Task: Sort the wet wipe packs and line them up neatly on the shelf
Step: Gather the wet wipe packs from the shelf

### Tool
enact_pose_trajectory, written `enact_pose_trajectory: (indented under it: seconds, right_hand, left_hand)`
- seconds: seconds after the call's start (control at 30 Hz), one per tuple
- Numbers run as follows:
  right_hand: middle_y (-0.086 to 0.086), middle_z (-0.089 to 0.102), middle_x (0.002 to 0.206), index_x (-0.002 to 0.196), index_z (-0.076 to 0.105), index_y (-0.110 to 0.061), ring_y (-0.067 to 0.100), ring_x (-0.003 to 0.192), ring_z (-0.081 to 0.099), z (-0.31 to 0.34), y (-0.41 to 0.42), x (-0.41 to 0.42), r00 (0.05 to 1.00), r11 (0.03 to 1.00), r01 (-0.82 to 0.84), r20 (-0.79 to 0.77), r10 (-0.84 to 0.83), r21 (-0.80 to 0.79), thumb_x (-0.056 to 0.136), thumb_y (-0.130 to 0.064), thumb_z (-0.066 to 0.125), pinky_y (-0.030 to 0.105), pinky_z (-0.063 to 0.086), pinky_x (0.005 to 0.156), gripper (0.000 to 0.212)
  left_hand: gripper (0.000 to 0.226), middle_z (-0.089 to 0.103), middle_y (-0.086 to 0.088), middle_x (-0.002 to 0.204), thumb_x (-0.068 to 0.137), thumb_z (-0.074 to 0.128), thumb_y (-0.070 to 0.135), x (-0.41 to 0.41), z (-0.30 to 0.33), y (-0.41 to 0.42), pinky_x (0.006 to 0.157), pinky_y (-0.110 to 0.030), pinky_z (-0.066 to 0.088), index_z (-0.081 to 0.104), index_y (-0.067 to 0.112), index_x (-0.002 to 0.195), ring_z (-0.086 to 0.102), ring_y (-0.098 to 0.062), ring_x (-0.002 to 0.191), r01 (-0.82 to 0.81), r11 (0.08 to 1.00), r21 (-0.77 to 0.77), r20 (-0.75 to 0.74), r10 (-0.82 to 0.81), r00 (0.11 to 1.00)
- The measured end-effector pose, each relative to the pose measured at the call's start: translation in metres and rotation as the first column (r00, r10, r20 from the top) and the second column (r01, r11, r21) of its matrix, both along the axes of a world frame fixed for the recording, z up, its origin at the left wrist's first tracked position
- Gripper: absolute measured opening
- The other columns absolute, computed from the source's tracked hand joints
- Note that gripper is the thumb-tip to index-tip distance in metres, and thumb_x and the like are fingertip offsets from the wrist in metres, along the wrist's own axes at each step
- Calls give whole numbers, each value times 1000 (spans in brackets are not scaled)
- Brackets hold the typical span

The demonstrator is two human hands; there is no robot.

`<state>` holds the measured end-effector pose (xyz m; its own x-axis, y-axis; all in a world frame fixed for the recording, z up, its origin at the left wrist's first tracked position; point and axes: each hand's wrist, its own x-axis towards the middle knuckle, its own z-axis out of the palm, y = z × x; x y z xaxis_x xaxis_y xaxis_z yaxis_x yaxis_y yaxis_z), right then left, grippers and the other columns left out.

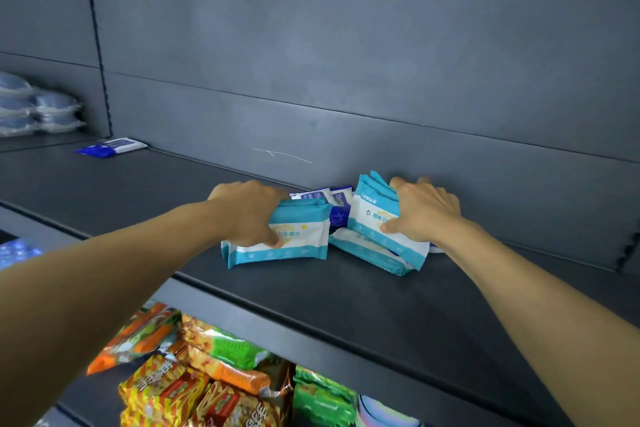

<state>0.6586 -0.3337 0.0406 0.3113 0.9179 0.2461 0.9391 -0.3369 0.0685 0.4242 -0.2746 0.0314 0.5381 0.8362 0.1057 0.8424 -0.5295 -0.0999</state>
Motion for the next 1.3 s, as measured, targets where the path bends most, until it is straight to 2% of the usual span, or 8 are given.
enact_pose_trajectory:
  seconds: [0.07,0.17,0.3,0.47,0.63,0.9,1.07,1.3]
  right_hand:
    - [5,57,119,123,44,-24,31,106,56,2,-5,-5,1000,998,12,-22,-10,54,77,-47,71,31,36,72,58]
    - [3,60,117,119,45,-23,32,106,56,8,-15,-23,994,989,3,-110,14,151,78,-50,68,32,37,72,53]
    - [1,61,111,115,49,-22,29,100,57,16,-30,-73,958,970,-74,-252,133,232,80,-52,65,36,47,76,49]
    - [-1,63,106,109,53,-20,25,97,58,14,-51,-163,882,947,-157,-391,262,281,81,-47,66,41,49,83,42]
    - [1,64,105,103,54,-20,25,96,59,-19,-71,-267,862,946,-171,-424,279,273,79,-46,68,38,48,79,39]
    - [-1,64,98,101,53,-21,20,85,58,-106,-88,-399,805,960,-246,-524,280,135,79,-46,68,33,44,70,36]
    - [0,66,105,114,56,-20,23,93,62,-173,-83,-438,765,958,-288,-598,238,14,78,-46,68,40,51,80,46]
    - [-2,62,91,103,51,-19,20,80,61,-282,-57,-464,725,920,-346,-675,137,-185,80,-48,66,38,51,68,40]
  left_hand:
    - [45,57,7,100,78,67,52,-12,2,-4,71,-32,40,47,27,110,54,-20,91,1,1000,-20,45,0,999]
    - [53,59,7,106,79,68,50,-41,11,-14,71,-31,42,49,26,123,54,-17,90,5,1000,-30,122,-1,993]
    - [38,49,15,82,78,72,44,-101,25,-29,64,-26,39,48,31,105,49,-14,79,25,998,-65,225,-10,974]
    - [46,58,2,96,73,76,43,-203,21,-44,81,-35,48,53,21,106,54,-20,86,2,996,-87,218,17,976]
    - [45,55,3,95,75,76,42,-306,-4,-58,73,-29,40,47,24,104,51,-18,84,33,990,-137,178,-8,984]
    - [53,60,-1,101,74,76,41,-434,-82,-78,76,-33,46,50,19,114,51,-20,84,-2,963,-269,128,38,991]
    - [43,56,6,94,76,75,39,-473,-140,-79,75,-34,45,43,29,102,50,-17,82,-17,923,-385,118,67,991]
    - [47,63,-1,98,70,78,37,-501,-249,-64,77,-43,51,40,32,99,59,-23,86,-113,845,-523,9,138,990]
